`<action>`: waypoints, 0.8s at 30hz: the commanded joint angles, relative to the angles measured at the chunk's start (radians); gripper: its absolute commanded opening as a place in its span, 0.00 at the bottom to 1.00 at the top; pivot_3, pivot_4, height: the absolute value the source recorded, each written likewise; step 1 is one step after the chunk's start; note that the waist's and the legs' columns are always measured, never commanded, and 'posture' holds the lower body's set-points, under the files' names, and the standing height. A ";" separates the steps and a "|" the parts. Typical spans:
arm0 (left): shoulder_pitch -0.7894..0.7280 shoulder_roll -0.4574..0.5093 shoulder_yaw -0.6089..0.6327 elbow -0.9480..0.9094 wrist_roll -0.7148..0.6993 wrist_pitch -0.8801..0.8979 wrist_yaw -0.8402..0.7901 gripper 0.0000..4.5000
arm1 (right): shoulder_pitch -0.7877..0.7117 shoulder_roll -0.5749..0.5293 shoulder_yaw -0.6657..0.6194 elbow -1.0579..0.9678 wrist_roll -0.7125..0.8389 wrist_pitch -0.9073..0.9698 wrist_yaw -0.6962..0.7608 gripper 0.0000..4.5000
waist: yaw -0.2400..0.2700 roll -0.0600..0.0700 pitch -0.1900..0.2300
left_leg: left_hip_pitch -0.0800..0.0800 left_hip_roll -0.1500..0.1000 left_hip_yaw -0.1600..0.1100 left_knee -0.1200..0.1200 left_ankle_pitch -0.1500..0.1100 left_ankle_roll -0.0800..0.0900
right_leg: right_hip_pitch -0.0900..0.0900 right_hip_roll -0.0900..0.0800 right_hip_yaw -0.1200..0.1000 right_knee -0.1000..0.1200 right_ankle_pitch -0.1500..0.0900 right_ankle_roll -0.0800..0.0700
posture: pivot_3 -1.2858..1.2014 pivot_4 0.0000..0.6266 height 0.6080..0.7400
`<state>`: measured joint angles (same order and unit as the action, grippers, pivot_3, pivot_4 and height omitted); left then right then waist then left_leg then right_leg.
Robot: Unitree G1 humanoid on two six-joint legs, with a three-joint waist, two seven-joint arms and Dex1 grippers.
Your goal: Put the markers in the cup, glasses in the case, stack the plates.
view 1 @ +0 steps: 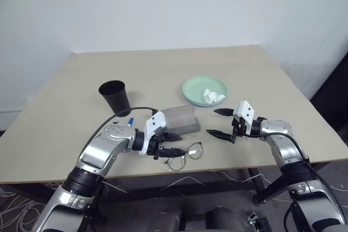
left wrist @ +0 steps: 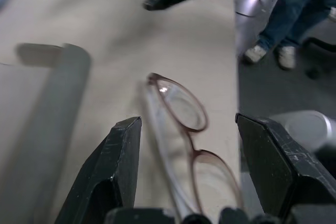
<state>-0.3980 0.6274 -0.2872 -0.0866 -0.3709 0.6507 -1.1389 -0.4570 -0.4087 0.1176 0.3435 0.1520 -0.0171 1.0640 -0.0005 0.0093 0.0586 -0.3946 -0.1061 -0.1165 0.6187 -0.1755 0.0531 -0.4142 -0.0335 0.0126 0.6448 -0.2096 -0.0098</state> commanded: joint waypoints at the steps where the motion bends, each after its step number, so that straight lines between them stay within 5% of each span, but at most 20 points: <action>1: -0.049 0.013 -0.008 -0.029 -0.018 0.066 -0.023 0.67 | -0.003 0.006 -0.003 -0.016 -0.004 -0.034 -0.029 0.99 | 0.000 0.000 0.000 | 0.000 0.000 0.000 0.000 0.000 0.000 | 0.000 0.000 0.000 0.000 0.000 0.000 | 0.52 0.00 0.97; 16: -0.121 -0.016 -0.094 0.061 0.033 0.170 -0.012 0.67 | 0.035 0.007 0.007 -0.033 -0.003 -0.055 -0.073 0.99 | 0.000 -0.001 0.000 | 0.000 0.000 0.000 0.000 0.000 0.000 | 0.000 0.000 0.000 0.000 0.000 0.000 | 0.52 0.00 0.97; 24: -0.132 -0.020 -0.110 0.082 0.054 0.157 -0.023 0.09 | 0.050 -0.001 0.007 -0.049 0.004 -0.053 -0.076 1.00 | 0.000 -0.001 0.000 | 0.000 0.000 0.000 0.000 0.000 0.000 | 0.000 0.000 0.000 0.000 0.000 0.000 | 0.52 0.00 0.97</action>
<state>-0.5006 0.6086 -0.3991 0.0052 -0.3259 0.8194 -1.1548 -0.3947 -0.4016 0.1388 0.3415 0.1443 -0.0531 0.9903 -0.0005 0.0084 0.0591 -0.3947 -0.1061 -0.1169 0.6187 -0.1755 0.0531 -0.4139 -0.0335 0.0127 0.6443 -0.2097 -0.0096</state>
